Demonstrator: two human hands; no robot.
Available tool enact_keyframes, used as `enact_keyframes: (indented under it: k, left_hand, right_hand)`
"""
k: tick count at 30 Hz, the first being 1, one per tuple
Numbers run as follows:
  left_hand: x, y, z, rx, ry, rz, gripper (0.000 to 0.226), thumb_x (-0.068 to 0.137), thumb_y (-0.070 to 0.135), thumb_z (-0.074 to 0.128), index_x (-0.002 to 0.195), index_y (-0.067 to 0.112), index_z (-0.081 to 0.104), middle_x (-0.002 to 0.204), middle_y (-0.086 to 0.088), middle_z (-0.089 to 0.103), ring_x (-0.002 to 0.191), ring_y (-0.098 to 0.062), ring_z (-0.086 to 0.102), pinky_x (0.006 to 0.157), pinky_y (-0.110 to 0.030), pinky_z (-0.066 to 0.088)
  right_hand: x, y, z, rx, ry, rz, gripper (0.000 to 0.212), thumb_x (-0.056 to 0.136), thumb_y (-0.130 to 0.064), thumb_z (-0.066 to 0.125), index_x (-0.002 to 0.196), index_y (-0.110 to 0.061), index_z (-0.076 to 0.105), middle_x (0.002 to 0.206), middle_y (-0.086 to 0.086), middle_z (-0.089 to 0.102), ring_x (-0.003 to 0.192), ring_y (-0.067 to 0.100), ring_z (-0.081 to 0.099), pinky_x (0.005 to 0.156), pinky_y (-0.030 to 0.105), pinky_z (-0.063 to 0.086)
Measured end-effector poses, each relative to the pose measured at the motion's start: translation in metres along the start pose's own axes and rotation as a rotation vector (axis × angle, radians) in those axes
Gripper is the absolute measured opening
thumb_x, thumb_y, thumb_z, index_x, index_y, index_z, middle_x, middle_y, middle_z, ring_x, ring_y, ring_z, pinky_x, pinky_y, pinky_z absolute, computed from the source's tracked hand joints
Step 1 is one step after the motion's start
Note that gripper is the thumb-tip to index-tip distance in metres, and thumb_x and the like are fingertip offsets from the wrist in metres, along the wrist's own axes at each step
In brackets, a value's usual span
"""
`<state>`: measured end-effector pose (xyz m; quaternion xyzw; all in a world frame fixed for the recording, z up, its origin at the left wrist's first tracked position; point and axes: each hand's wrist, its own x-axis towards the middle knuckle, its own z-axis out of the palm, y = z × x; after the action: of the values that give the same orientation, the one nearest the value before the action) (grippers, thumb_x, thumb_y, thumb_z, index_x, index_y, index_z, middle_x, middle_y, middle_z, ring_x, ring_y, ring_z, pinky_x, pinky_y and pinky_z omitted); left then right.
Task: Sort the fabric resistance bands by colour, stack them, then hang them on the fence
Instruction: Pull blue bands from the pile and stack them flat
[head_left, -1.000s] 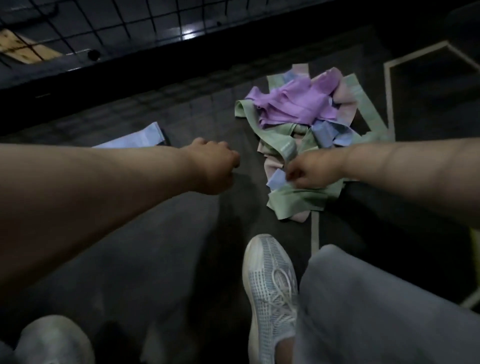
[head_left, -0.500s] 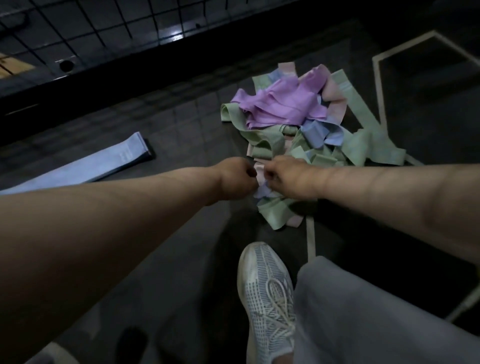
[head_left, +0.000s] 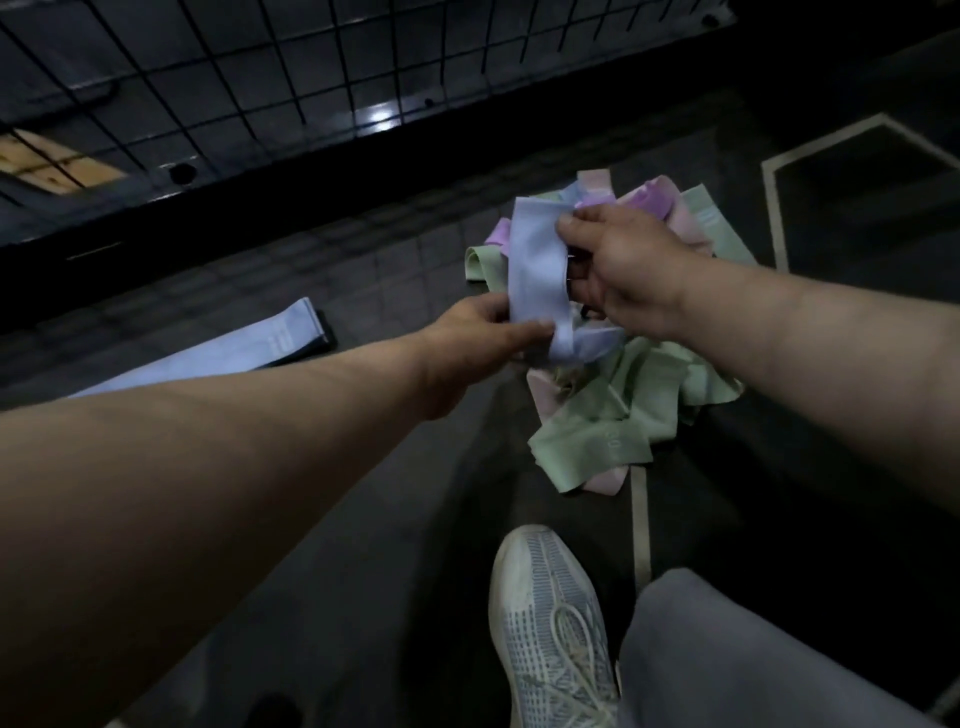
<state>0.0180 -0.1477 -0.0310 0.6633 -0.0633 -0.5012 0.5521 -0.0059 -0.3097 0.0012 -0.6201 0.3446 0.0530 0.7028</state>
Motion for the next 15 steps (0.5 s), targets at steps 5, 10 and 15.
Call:
enact_keyframes:
  k: [5, 10, 15]
  left_hand:
    - [-0.008, 0.005, -0.019, 0.003, -0.026, 0.002, 0.030, 0.090, 0.023, 0.070, 0.114, 0.006, 0.069, 0.109, -0.013, 0.073, 0.102, -0.029, 0.068, 0.092, -0.040, 0.056]
    - [-0.018, 0.007, -0.043, 0.105, -0.087, -0.071, 0.013, 0.087, 0.016, 0.071, 0.099, 0.011, 0.073, 0.091, -0.010, 0.072, 0.078, -0.019, 0.065, 0.072, -0.032, 0.054]
    - [-0.029, 0.008, -0.070, 0.099, -0.107, -0.116, 0.005, 0.086, 0.011, 0.071, 0.091, 0.012, 0.071, 0.081, -0.008, 0.072, 0.068, -0.017, 0.067, 0.054, -0.023, 0.052]
  right_hand:
    - [0.004, -0.020, 0.001, 0.280, 0.086, 0.045, 0.025, 0.104, -0.012, 0.043, 0.118, 0.002, 0.058, 0.105, 0.017, 0.068, 0.094, 0.026, 0.068, 0.081, 0.036, 0.059]
    - [0.007, -0.031, -0.006, 0.455, 0.099, 0.099, 0.027, 0.105, -0.010, 0.036, 0.116, 0.002, 0.058, 0.111, 0.016, 0.068, 0.098, 0.024, 0.068, 0.077, 0.035, 0.060]
    - [0.018, -0.041, -0.012, 0.559, 0.156, 0.082, 0.022, 0.098, -0.005, 0.046, 0.092, 0.001, 0.067, 0.098, 0.017, 0.068, 0.078, 0.025, 0.070, 0.063, 0.038, 0.061]
